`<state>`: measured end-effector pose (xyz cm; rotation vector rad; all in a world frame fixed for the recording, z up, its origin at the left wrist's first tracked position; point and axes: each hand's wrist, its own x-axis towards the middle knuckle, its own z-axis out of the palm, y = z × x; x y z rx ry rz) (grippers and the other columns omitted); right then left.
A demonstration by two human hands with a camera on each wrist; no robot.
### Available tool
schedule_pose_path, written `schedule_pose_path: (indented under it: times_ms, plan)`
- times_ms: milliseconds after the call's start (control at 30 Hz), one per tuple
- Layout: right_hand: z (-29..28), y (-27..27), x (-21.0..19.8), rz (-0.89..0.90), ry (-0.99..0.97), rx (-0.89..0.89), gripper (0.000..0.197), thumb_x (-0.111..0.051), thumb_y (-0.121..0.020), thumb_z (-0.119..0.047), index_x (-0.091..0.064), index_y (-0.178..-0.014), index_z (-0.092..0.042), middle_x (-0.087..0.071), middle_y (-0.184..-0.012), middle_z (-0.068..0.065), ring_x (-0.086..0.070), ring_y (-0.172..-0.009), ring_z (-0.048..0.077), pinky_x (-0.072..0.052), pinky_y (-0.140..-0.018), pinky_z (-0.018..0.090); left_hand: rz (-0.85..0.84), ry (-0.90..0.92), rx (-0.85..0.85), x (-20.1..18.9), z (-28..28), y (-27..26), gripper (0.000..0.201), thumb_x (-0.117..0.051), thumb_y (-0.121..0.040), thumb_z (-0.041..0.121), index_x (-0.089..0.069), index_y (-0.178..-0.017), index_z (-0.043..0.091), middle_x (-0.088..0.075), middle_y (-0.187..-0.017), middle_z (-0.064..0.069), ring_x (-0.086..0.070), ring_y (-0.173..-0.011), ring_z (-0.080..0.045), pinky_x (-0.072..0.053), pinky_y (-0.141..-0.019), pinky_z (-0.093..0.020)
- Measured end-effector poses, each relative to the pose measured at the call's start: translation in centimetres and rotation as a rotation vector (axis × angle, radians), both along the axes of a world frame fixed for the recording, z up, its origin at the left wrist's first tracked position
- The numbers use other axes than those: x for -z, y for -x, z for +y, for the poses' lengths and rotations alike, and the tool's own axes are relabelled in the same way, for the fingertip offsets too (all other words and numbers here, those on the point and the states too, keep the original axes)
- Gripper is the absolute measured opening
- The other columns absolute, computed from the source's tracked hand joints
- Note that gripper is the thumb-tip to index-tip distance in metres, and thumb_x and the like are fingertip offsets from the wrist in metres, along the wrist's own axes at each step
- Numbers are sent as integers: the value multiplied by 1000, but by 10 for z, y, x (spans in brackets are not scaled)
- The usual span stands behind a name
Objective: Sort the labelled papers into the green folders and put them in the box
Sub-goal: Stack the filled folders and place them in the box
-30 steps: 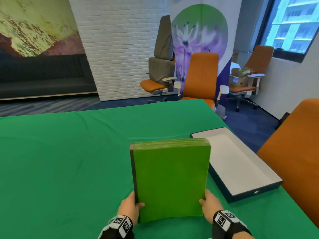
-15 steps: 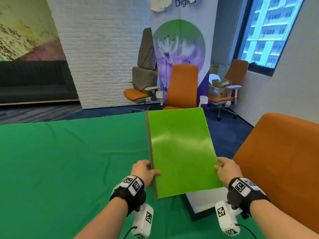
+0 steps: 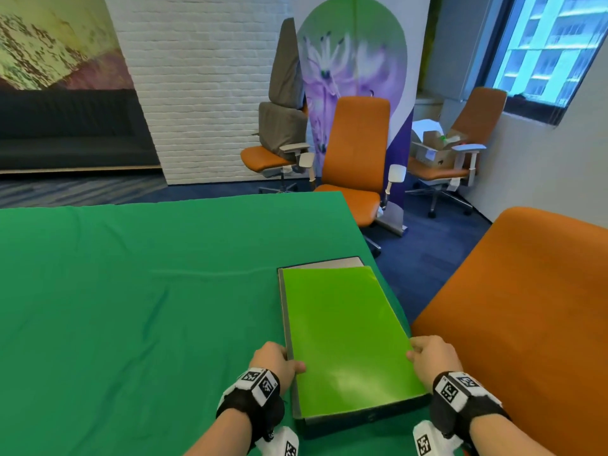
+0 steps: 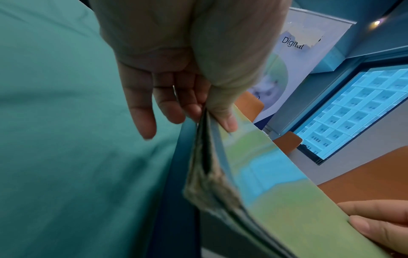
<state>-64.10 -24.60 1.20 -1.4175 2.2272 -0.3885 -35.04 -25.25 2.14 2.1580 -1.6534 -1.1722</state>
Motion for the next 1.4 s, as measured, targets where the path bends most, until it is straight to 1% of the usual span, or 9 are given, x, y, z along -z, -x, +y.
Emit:
schedule_pose_path:
  times_ms: [167, 333, 567, 733, 867, 1000, 1100, 1233, 1400]
  plan:
    - [-3, 0, 11, -29, 3, -20, 34, -61, -88, -15, -63, -122, -17, -69, -115, 7, -62, -107, 25, -49, -92, 32, -126, -49, 74, 10, -3, -1, 34, -70, -77, 46, -59, -77, 14, -61, -76, 1, -58, -68, -15, -52, -70, -27]
    - [-9, 4, 15, 10, 26, -13, 36, -55, -89, -9, -63, -122, -18, -71, -109, 6, -63, -102, 26, -50, -87, 31, -213, -57, 125, 11, -12, 5, 47, -69, -74, 53, -64, -91, 10, -62, -77, 0, -57, -64, -14, -50, -61, -26]
    - [-11, 8, 17, 39, 57, -10, 34, -57, -90, -16, -63, -122, -23, -69, -113, 7, -62, -104, 28, -49, -87, 31, -284, -19, 89, 10, -14, 16, 42, -72, -70, 55, -58, -72, 15, -58, -67, 4, -51, -53, -9, -38, -45, -20]
    - [-7, 6, 18, 7, 120, -7, 31, -65, -86, -20, -66, -117, -19, -71, -110, 3, -63, -104, 26, -50, -91, 33, -302, 10, 61, 2, -18, 17, 44, -73, -70, 53, -56, -72, 13, -56, -67, 1, -50, -54, -13, -40, -48, -22]
    - [-7, 10, 18, -34, 132, 12, 31, -69, -83, -21, -68, -114, -19, -70, -111, 3, -62, -105, 26, -49, -94, 32, -370, 19, 146, 5, -18, 22, 27, -60, -88, 39, -62, -81, 13, -59, -77, 0, -63, -75, -19, -50, -67, -28]
    - [-6, 12, 22, -32, 124, 7, 36, -73, -79, -24, -68, -114, -20, -70, -113, 2, -62, -105, 24, -49, -93, 31, -385, 23, 142, 7, -18, 22, 28, -70, -78, 41, -68, -85, 13, -69, -86, -3, -62, -72, -18, -56, -71, -30]
    - [-4, 9, 23, 5, 76, -21, 47, -75, -77, -25, -62, -123, -20, -66, -119, 4, -60, -110, 25, -48, -92, 30, -347, 45, 52, 11, -18, 22, 24, -75, -73, 38, -60, -70, 18, -65, -74, 1, -61, -67, -17, -53, -63, -27]
    - [2, 6, 28, 45, -2, -72, 65, -76, -75, -24, -43, -131, -25, -61, -120, 4, -53, -110, 27, -46, -91, 34, -307, 23, -42, 22, -16, 27, 28, -71, -73, 28, -46, -67, 16, -51, -64, 1, -48, -54, -14, -42, -48, -22]
    - [4, 2, 32, 58, -26, -60, 63, -78, -72, -27, -33, -115, -26, -53, -115, 1, -51, -106, 26, -47, -87, 38, -303, -7, -71, 30, -21, 32, 33, -71, -76, 25, -43, -65, 13, -47, -61, 0, -43, -50, -12, -36, -44, -21]
